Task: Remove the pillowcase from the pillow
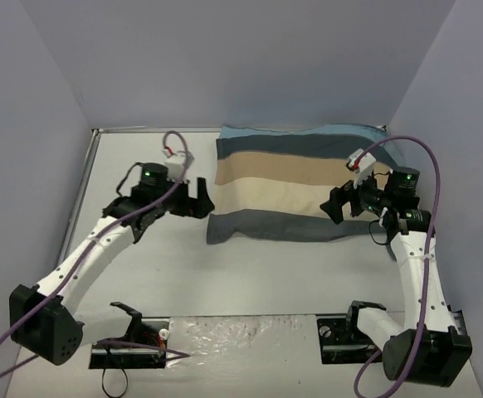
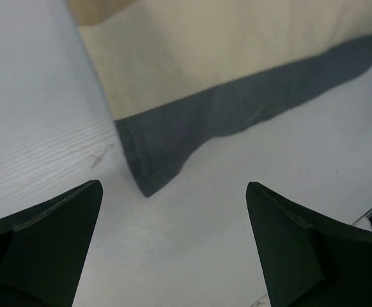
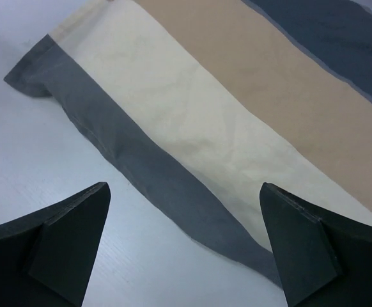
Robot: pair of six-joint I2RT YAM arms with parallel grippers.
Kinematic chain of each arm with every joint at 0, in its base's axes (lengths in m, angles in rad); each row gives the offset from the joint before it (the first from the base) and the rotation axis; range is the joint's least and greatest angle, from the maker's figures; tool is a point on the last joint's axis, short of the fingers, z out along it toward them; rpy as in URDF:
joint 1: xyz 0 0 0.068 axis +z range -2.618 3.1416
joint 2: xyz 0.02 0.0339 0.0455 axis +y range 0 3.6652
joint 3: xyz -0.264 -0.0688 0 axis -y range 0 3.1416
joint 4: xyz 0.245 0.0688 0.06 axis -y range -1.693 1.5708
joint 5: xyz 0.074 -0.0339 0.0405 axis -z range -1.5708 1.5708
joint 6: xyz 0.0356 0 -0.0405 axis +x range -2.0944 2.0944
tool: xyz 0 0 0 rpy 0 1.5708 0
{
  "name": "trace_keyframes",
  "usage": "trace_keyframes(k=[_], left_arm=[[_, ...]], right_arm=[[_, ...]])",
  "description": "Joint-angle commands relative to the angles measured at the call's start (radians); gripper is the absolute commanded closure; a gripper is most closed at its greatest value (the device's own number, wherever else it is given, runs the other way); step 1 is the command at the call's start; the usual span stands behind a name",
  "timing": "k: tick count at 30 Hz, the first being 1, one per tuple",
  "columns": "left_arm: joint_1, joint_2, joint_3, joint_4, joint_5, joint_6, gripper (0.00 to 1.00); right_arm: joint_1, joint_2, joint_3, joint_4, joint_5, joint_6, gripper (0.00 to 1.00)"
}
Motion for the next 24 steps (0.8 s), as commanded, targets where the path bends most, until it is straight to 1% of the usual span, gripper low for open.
trace_keyframes(k=[1,2,3,4,5,6,8,9,10,11,12,13,15,16,17,18,19,23,24], left_arm=[[-0.317,0.011,0.094,-0.133,-0.231,0.205,0.05],[-0.395,0.006,0.080,-0.096,-0.405,0.271,0.06],[-0.465,0.000,0.024,-0.060,-0.471,0.405,0.05],[-0.571,-0.009,-0.014,0.043,-0.509,0.476,0.05],[-0.612,-0.026,-0.057,0.105,-0.540,0.559,0.05],[-0.674,-0.032,-0.134,0.218,-0.542,0.722,0.05],[-0.702,-0.014,-0.186,0.315,-0.534,0.890,0.05],[-0.702,0.007,-0.206,0.381,-0.543,0.925,0.05],[-0.701,0.064,-0.210,0.473,-0.559,0.955,0.02],[-0.699,0.093,-0.214,0.523,-0.574,1.041,0.00],[-0.699,0.130,-0.223,0.576,-0.608,1.078,0.00],[-0.696,0.200,-0.228,0.680,-0.614,1.103,0.10],[-0.684,0.277,-0.207,0.748,-0.623,1.150,0.18],[-0.681,0.353,-0.172,0.791,-0.629,1.159,0.21],[-0.673,0.388,-0.153,0.805,-0.637,1.184,0.26],[-0.670,0.423,-0.133,0.816,-0.642,1.195,0.28],[-0.666,0.473,-0.100,0.816,-0.634,1.198,0.29],[-0.629,0.560,-0.053,0.830,-0.602,1.181,0.32],[-0.614,0.575,-0.046,0.845,-0.602,1.172,0.38]], right_arm=[[-0.007,-0.022,0.002,-0.086,-0.038,-0.202,0.00],[-0.010,-0.014,-0.006,-0.087,-0.043,-0.218,0.00],[-0.013,-0.004,-0.018,-0.087,-0.076,-0.248,0.01],[-0.021,-0.004,-0.023,-0.089,-0.102,-0.267,0.02],[-0.022,-0.008,-0.026,-0.090,-0.124,-0.283,0.03],[-0.024,-0.026,-0.034,-0.095,-0.156,-0.322,0.04],[-0.025,-0.069,-0.049,-0.096,-0.182,-0.357,0.05],[-0.025,-0.080,-0.058,-0.096,-0.198,-0.383,0.05],[-0.025,-0.089,-0.072,-0.098,-0.201,-0.389,0.05],[-0.027,-0.102,-0.073,-0.096,-0.201,-0.393,0.04],[-0.027,-0.103,-0.073,-0.098,-0.198,-0.393,0.04],[-0.030,-0.106,-0.070,-0.096,-0.198,-0.388,0.04],[-0.039,-0.106,-0.069,-0.096,-0.196,-0.383,0.04],[-0.042,-0.108,-0.070,-0.096,-0.196,-0.379,0.04],[-0.047,-0.114,-0.070,-0.096,-0.198,-0.377,0.04],[-0.058,-0.117,-0.070,-0.096,-0.199,-0.376,0.04],[-0.064,-0.120,-0.070,-0.096,-0.199,-0.373,0.04],[-0.093,-0.139,-0.069,-0.096,-0.208,-0.365,0.04],[-0.101,-0.143,-0.069,-0.096,-0.213,-0.363,0.04]])
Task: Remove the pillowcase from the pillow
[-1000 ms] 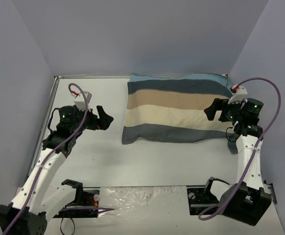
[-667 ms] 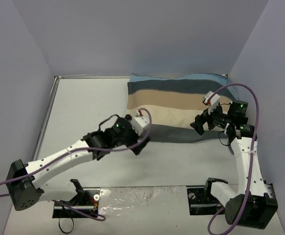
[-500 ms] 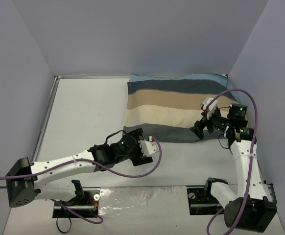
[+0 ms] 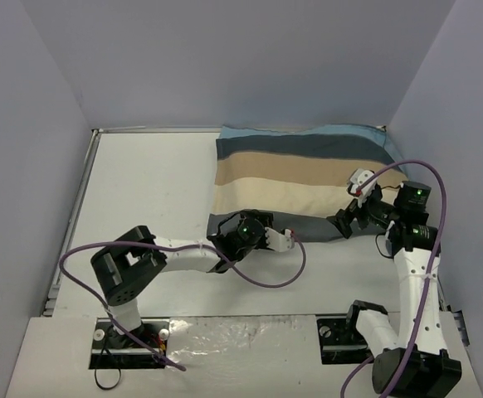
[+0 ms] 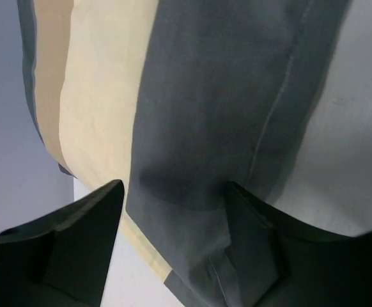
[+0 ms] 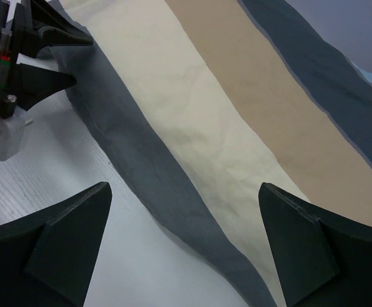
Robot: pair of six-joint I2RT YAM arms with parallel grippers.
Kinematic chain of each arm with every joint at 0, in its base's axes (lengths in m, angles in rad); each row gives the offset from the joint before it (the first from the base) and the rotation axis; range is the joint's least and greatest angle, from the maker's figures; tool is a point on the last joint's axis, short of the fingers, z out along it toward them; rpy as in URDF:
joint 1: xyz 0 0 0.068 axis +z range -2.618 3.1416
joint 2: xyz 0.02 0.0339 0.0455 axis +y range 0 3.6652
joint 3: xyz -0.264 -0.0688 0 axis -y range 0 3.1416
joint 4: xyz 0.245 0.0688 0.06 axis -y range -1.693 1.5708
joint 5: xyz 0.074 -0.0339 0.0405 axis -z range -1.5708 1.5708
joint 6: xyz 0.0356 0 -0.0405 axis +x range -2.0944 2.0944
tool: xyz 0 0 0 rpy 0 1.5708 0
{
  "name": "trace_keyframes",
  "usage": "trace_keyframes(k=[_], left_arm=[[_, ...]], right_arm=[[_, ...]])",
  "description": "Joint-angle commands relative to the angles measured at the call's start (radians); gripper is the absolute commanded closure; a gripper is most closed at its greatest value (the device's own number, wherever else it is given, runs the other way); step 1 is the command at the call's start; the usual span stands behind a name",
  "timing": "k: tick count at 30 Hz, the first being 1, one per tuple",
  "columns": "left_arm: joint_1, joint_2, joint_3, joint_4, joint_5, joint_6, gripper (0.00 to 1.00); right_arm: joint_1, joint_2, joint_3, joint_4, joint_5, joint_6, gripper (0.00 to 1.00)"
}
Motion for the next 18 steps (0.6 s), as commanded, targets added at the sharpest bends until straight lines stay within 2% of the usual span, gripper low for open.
trace_keyframes(k=[1,2,3,5,6,8,10,14,15,17,18], left_arm=[[0.045,0.035,0.082,0.111,0.004,0.016,0.43],[0.051,0.051,0.096,0.114,0.007,0.007,0.48],[0.063,0.078,0.109,0.111,0.007,-0.004,0.57],[0.069,0.100,0.146,0.097,0.013,-0.027,0.66],[0.074,0.117,0.154,0.076,0.015,-0.035,0.75],[0.077,0.123,0.163,0.052,0.025,-0.055,0.84],[0.084,0.109,0.148,0.041,0.027,-0.082,0.97],[0.103,-0.013,0.114,-0.010,0.004,-0.169,0.98],[0.111,-0.096,0.122,-0.045,0.002,-0.203,0.98],[0.150,-0.187,0.154,-0.208,0.016,-0.336,0.98],[0.166,-0.280,0.165,-0.252,0.037,-0.379,0.98]], right_arm=[[-0.019,-0.027,0.002,-0.004,-0.058,-0.004,0.04],[-0.021,-0.029,0.002,-0.004,-0.061,-0.004,0.04],[-0.027,-0.029,0.002,-0.004,-0.066,-0.004,0.04],[-0.033,-0.033,0.000,-0.004,-0.075,-0.004,0.04],[-0.039,-0.035,0.000,-0.004,-0.074,-0.004,0.04],[-0.048,-0.039,0.000,-0.005,-0.077,-0.003,0.04],[-0.058,-0.047,-0.001,-0.004,-0.080,-0.001,0.04],[-0.067,-0.055,0.000,-0.004,-0.072,-0.001,0.04],[-0.070,-0.055,0.003,-0.004,-0.058,-0.003,0.04],[-0.075,-0.059,0.009,-0.004,-0.034,-0.004,0.04],[-0.075,-0.061,0.017,-0.004,-0.022,-0.003,0.05]])
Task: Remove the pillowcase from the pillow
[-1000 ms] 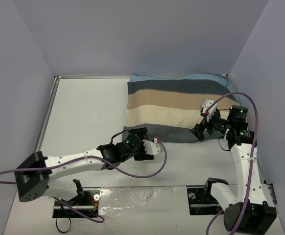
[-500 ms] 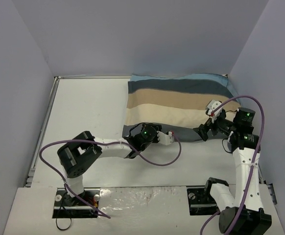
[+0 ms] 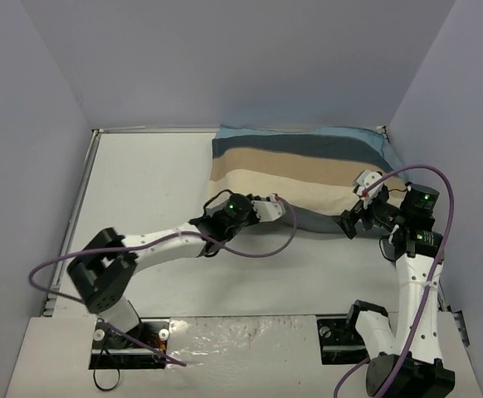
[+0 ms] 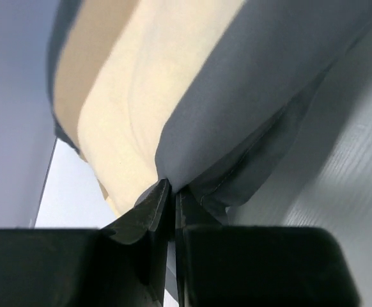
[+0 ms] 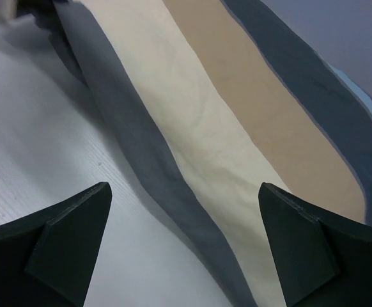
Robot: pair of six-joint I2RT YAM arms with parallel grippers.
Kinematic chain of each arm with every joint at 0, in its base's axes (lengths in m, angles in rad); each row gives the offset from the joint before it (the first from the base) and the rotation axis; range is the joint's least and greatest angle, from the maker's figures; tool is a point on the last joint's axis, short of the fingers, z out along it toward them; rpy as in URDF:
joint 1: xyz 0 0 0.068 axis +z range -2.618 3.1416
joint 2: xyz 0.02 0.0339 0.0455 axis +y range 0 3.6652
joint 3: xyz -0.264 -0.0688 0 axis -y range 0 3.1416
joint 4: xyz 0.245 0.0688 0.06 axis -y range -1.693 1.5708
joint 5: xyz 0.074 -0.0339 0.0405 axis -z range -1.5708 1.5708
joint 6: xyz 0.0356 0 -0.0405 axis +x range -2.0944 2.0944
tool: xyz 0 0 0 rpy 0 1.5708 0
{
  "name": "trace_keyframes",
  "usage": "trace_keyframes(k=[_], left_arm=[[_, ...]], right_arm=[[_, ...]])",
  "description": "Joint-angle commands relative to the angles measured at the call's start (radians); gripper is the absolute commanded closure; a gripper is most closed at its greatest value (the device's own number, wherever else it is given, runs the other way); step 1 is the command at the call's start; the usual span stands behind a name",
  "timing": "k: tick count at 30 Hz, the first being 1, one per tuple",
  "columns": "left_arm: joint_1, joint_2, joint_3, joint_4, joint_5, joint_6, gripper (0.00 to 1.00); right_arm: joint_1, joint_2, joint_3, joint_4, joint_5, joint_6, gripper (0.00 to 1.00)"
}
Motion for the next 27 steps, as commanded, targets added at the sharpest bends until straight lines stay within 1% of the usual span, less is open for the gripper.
trace_keyframes(k=[1,2,3,4,5,6,8,9,10,12,13,14,15,16,17,23,24,26,27], left_arm=[[0.082,-0.272,0.061,-0.164,0.008,-0.229,0.98],[0.099,-0.318,0.057,-0.192,0.013,-0.252,0.98],[0.116,-0.410,0.051,-0.233,0.013,-0.273,0.98],[0.132,-0.455,0.043,-0.258,0.008,-0.307,0.98],[0.178,-0.491,0.043,-0.313,0.011,-0.323,0.98],[0.204,-0.560,0.045,-0.342,0.011,-0.341,0.98],[0.258,-0.619,0.052,-0.402,0.034,-0.389,0.98],[0.310,-0.663,0.057,-0.421,0.046,-0.414,0.98],[0.332,-0.682,0.060,-0.432,0.068,-0.425,0.98],[0.382,-0.702,0.083,-0.462,0.092,-0.439,0.98],[0.393,-0.699,0.097,-0.473,0.112,-0.448,0.98],[0.401,-0.694,0.112,-0.496,0.118,-0.452,0.98],[0.409,-0.675,0.146,-0.508,0.123,-0.455,0.98],[0.412,-0.665,0.163,-0.517,0.126,-0.462,0.98],[0.413,-0.644,0.181,-0.537,0.134,-0.465,0.98],[0.427,-0.581,0.307,-0.582,0.166,-0.476,0.98],[0.432,-0.578,0.330,-0.593,0.164,-0.473,0.98],[0.438,-0.570,0.345,-0.600,0.163,-0.467,0.98],[0.441,-0.570,0.353,-0.603,0.163,-0.467,0.98]], right_arm=[[-0.006,-0.016,0.040,-0.004,0.046,0.003,0.04],[-0.006,-0.019,0.055,-0.005,0.065,0.005,0.05],[0.005,-0.019,0.072,-0.008,0.085,0.003,0.04],[0.012,-0.013,0.110,-0.022,0.129,-0.001,0.04],[0.025,-0.007,0.138,-0.042,0.149,-0.010,0.04],[0.060,0.004,0.164,-0.062,0.168,-0.018,0.04],[0.110,0.044,0.231,-0.102,0.226,0.012,0.04],[0.171,0.068,0.247,-0.116,0.240,0.015,0.05],[0.210,0.074,0.253,-0.129,0.257,0.020,0.06],[0.302,0.082,0.233,-0.131,0.335,0.023,0.06],[0.430,0.085,0.220,-0.127,0.381,0.019,0.06],[0.493,0.091,0.204,-0.123,0.431,0.026,0.06],[0.553,0.108,0.177,-0.119,0.529,0.054,0.08],[0.641,0.116,0.164,-0.108,0.562,0.066,0.07],[0.661,0.124,0.155,-0.104,0.574,0.071,0.01],[0.790,0.185,0.117,-0.073,0.536,0.140,0.00],[0.828,0.196,0.100,-0.061,0.595,0.140,0.00],[0.865,0.206,0.063,-0.018,0.703,0.138,0.00],[0.882,0.211,0.016,-0.002,0.817,0.128,0.01]])
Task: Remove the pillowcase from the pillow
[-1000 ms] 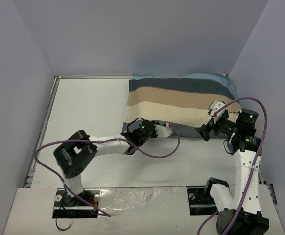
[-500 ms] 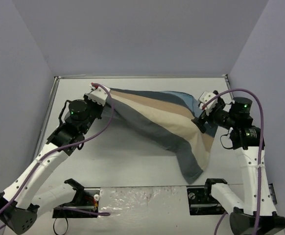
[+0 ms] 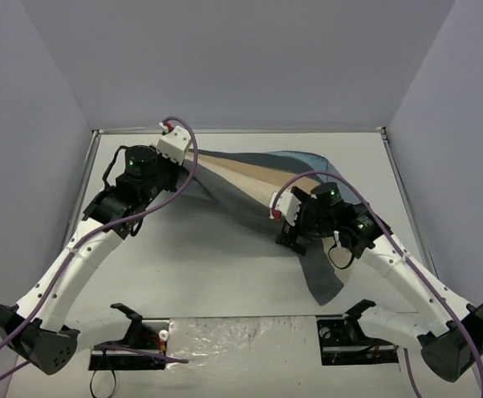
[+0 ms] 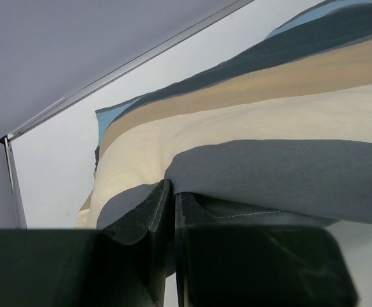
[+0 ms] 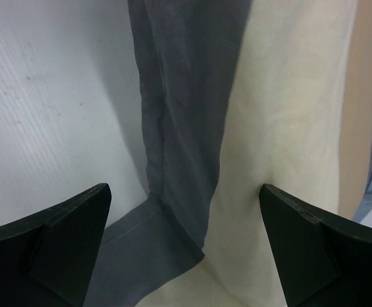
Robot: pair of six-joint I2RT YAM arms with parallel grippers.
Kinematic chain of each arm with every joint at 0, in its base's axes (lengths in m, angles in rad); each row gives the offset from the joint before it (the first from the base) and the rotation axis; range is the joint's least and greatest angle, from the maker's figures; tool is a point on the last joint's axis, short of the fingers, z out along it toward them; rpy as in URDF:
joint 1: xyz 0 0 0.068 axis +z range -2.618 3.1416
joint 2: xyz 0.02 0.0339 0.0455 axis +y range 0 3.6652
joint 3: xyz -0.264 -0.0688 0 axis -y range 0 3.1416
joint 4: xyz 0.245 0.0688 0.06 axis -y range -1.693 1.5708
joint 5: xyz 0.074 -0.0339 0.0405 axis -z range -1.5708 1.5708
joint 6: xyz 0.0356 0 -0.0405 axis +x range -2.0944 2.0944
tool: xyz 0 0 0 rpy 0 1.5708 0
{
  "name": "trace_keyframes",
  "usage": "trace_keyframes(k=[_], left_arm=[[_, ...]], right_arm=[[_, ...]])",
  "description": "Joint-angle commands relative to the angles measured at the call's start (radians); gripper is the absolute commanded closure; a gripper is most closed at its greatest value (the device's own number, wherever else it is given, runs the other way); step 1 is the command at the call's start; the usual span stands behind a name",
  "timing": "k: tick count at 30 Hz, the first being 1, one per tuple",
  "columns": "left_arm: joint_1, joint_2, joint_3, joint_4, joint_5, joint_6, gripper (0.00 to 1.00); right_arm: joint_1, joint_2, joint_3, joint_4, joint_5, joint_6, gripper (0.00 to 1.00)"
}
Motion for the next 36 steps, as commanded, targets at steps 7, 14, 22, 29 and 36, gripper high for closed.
trace_keyframes(k=[7,14,22,29,36], left_arm=[[0.050,-0.057,0.071,0.044,0.016,-0.026,0.98],[0.064,-0.074,0.054,0.048,0.040,-0.062,0.98],[0.065,-0.097,0.060,0.030,0.040,-0.085,0.98],[0.074,-0.091,0.114,0.009,0.076,-0.092,0.98],[0.077,-0.094,0.086,0.021,0.080,-0.090,0.98]], right_arm=[[0.092,-0.001,-0.238,0.317,0.746,-0.008,0.18],[0.091,-0.036,-0.336,0.521,0.859,-0.111,0.58],[0.073,-0.034,-0.302,0.553,0.702,-0.036,1.00],[-0.003,-0.145,-0.094,0.257,0.408,0.018,1.00],[-0.003,-0.125,-0.175,0.247,0.398,-0.087,0.06]])
